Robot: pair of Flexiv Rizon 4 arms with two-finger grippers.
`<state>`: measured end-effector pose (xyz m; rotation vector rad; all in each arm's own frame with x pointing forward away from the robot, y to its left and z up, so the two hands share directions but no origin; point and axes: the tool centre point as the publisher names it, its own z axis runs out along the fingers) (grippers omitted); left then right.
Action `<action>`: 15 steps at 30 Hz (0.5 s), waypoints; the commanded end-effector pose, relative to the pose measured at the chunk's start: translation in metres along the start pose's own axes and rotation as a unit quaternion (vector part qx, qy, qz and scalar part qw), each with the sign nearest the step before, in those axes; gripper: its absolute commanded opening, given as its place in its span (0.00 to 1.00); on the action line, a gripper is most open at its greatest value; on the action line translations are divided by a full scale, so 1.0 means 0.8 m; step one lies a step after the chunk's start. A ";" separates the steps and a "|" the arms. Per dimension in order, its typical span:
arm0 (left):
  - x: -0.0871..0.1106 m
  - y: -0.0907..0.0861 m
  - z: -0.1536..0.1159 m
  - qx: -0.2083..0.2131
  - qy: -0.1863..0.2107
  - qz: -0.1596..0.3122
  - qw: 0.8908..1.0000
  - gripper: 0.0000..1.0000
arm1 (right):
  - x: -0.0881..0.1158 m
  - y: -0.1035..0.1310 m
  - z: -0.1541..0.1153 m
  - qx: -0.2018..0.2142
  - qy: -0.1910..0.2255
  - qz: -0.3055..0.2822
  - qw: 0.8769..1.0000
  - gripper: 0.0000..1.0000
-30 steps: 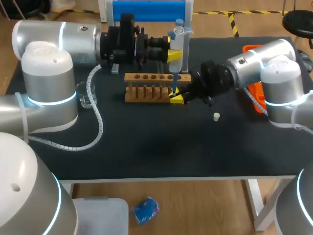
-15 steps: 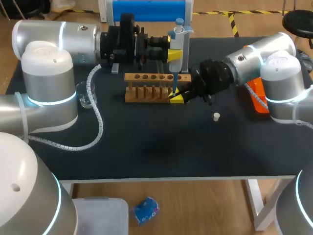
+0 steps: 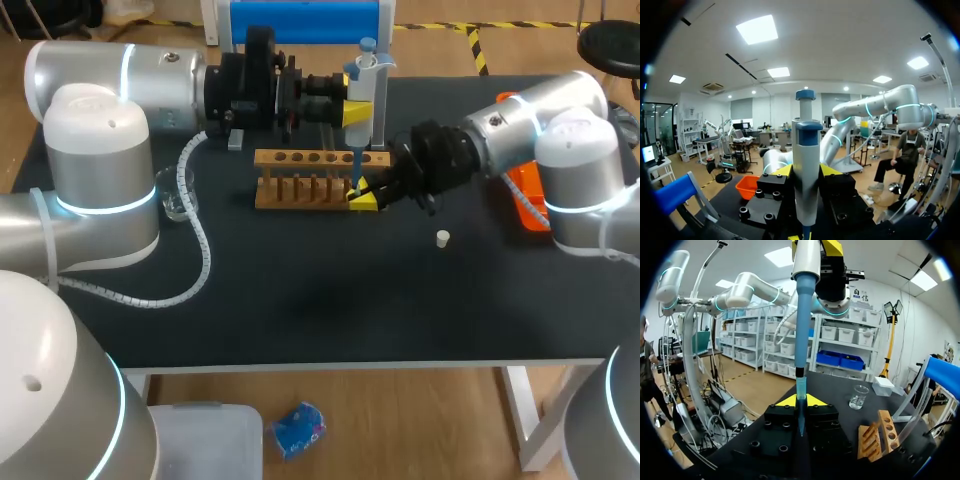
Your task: Invert the test tube, pick up the pipette, mount the tip to pipette, aspirate from beaker and dispense into the tube, eject the tip, return the pipette, and cap with the stopper.
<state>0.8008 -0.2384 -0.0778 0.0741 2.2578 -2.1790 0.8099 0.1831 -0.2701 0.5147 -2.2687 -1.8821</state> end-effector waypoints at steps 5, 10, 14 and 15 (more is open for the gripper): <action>0.000 0.002 0.001 0.001 0.000 0.001 1.000 0.00 | -0.002 0.002 0.000 0.001 0.003 0.000 1.000 0.00; 0.000 0.002 0.001 0.001 0.000 0.001 1.000 0.00 | -0.004 0.000 0.001 0.001 0.004 0.003 1.000 0.00; 0.000 0.002 0.001 0.001 0.000 0.001 1.000 0.00 | -0.006 -0.003 0.000 0.001 0.004 0.007 1.000 0.00; 0.000 0.002 0.001 0.001 0.000 0.001 1.000 0.00 | -0.006 -0.003 0.000 0.001 0.003 0.008 1.000 0.00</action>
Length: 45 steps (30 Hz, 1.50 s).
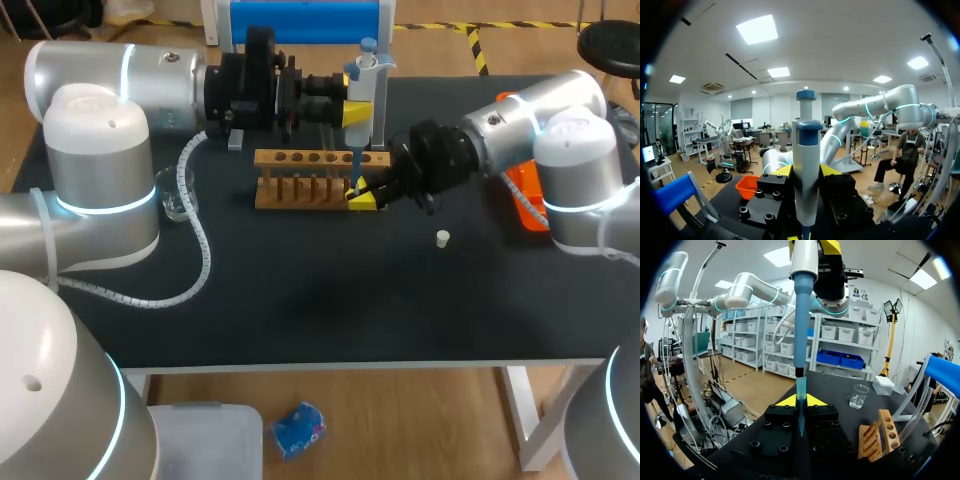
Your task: Invert the test tube, pick up the pipette, mount the tip to pipette, aspirate from beaker and dispense into the tube, eject the tip, return the pipette, and cap with the stopper.
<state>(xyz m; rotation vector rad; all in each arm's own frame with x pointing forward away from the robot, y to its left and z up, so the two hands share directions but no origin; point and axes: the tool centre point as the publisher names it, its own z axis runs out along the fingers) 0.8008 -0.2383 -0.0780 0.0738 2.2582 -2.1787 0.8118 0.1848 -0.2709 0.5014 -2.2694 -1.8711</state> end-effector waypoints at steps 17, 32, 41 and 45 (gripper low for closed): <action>0.000 0.001 0.001 0.001 0.000 0.001 1.000 0.00 | -0.005 0.003 0.003 0.003 0.010 -0.004 1.000 0.00; 0.000 0.001 0.001 0.001 0.000 0.001 1.000 0.00 | -0.003 0.004 0.006 0.001 0.010 -0.006 1.000 0.00; 0.000 0.001 0.001 0.001 0.000 0.001 1.000 0.00 | 0.003 -0.004 0.005 0.001 0.009 0.000 1.000 0.00; 0.000 0.001 0.001 0.001 0.000 0.001 1.000 0.00 | 0.004 -0.002 0.002 0.002 0.006 0.000 1.000 0.00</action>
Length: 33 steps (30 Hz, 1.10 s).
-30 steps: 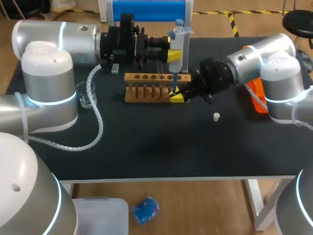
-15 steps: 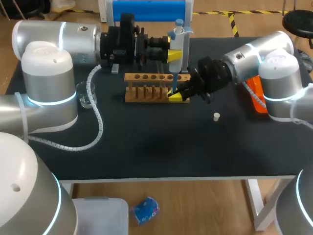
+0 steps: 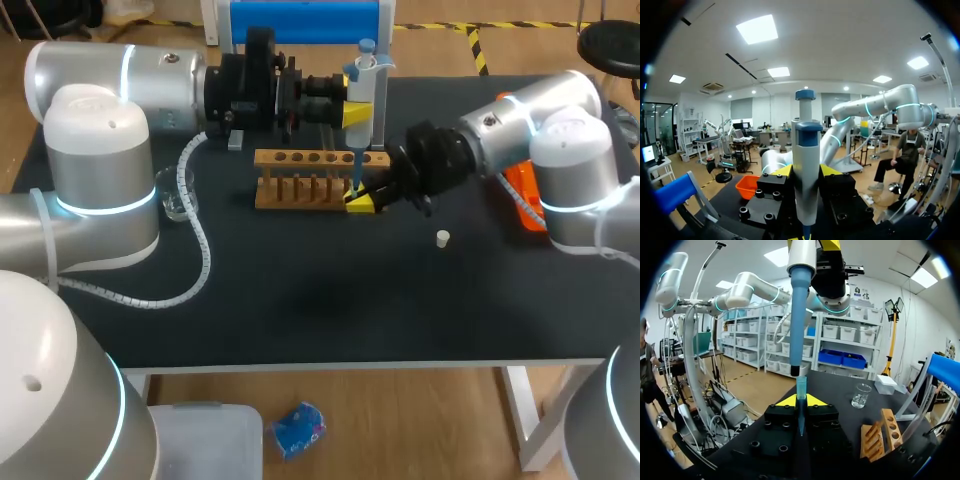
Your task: Invert the test tube, pick up the pipette, mount the tip to pipette, aspirate from beaker and dispense into the tube, eject the tip, return the pipette, and cap with the stopper.
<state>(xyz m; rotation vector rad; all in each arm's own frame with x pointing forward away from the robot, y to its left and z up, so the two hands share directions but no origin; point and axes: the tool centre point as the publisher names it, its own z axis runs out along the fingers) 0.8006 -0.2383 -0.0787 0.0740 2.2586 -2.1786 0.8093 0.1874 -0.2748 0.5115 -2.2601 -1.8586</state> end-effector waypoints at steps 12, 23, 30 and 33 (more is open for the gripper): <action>0.000 0.001 0.001 0.001 0.000 0.001 1.000 0.00 | 0.000 0.009 -0.003 0.002 -0.001 -0.011 1.000 0.00; 0.000 0.001 0.001 0.001 0.000 0.001 1.000 0.00 | 0.003 0.008 -0.003 0.009 0.002 -0.012 1.000 0.00; 0.000 0.001 0.001 0.001 0.000 0.001 1.000 0.00 | 0.006 0.006 -0.004 0.014 0.002 -0.012 1.000 0.00; 0.000 0.001 0.001 0.001 0.000 0.001 1.000 0.00 | 0.008 0.006 -0.003 0.014 0.003 -0.013 1.000 0.00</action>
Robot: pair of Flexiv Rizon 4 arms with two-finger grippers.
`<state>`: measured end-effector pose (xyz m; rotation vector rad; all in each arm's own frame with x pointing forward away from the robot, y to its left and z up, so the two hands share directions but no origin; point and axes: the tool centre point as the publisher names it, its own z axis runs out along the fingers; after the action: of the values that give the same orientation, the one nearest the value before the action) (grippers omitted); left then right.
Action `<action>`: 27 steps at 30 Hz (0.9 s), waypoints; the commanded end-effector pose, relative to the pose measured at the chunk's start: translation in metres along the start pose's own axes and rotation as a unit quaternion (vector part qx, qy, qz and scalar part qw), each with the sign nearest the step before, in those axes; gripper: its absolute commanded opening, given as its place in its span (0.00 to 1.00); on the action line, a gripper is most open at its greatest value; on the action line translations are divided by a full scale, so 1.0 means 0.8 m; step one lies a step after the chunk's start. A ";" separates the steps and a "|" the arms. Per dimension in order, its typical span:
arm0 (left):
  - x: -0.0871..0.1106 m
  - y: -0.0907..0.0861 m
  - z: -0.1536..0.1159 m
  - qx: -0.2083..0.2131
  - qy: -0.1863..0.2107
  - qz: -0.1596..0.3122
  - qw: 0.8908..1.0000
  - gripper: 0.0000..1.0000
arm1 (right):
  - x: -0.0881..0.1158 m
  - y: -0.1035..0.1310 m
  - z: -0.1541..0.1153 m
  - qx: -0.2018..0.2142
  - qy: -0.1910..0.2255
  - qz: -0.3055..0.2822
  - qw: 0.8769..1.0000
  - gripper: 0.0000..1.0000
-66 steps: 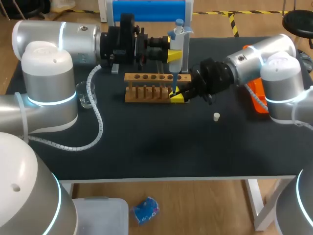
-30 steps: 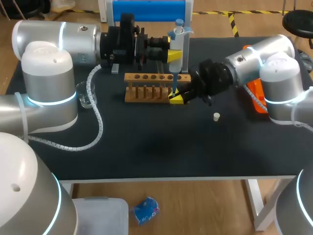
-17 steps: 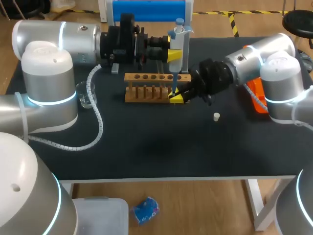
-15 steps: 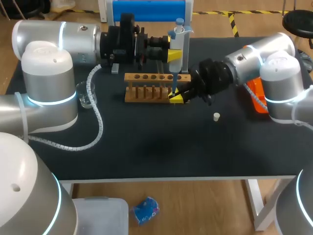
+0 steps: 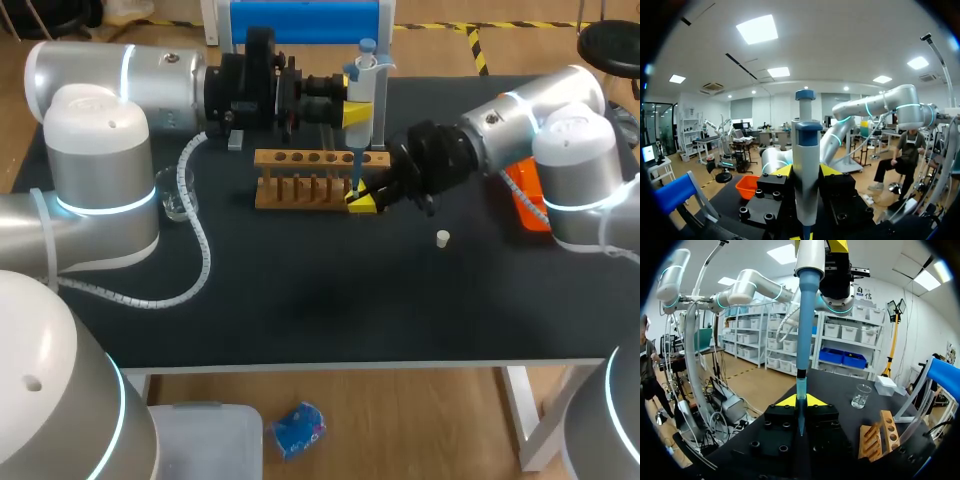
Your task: Invert the test tube, pick up the pipette, mount the tip to pipette, aspirate from beaker and dispense into the tube, eject the tip, return the pipette, and cap with the stopper.
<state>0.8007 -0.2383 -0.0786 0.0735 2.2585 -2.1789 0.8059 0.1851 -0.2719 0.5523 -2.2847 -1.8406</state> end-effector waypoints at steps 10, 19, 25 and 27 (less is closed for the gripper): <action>0.000 0.001 0.001 0.001 0.000 0.001 1.000 0.00 | 0.006 0.001 -0.004 0.003 -0.003 0.001 1.000 0.00; 0.000 0.001 0.001 0.001 0.000 0.001 1.000 0.00 | 0.006 -0.003 -0.005 0.001 -0.005 0.007 1.000 0.00; 0.000 0.001 0.001 0.001 0.000 0.001 1.000 0.00 | 0.006 -0.005 -0.005 0.001 -0.006 0.011 1.000 0.00; 0.000 0.001 0.001 0.001 0.000 0.001 1.000 0.00 | 0.006 -0.005 -0.005 0.000 -0.006 0.011 1.000 0.00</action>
<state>0.8006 -0.2383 -0.0788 0.0738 2.2585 -2.1788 0.8038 0.1798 -0.2755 0.5156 -2.2896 -1.8388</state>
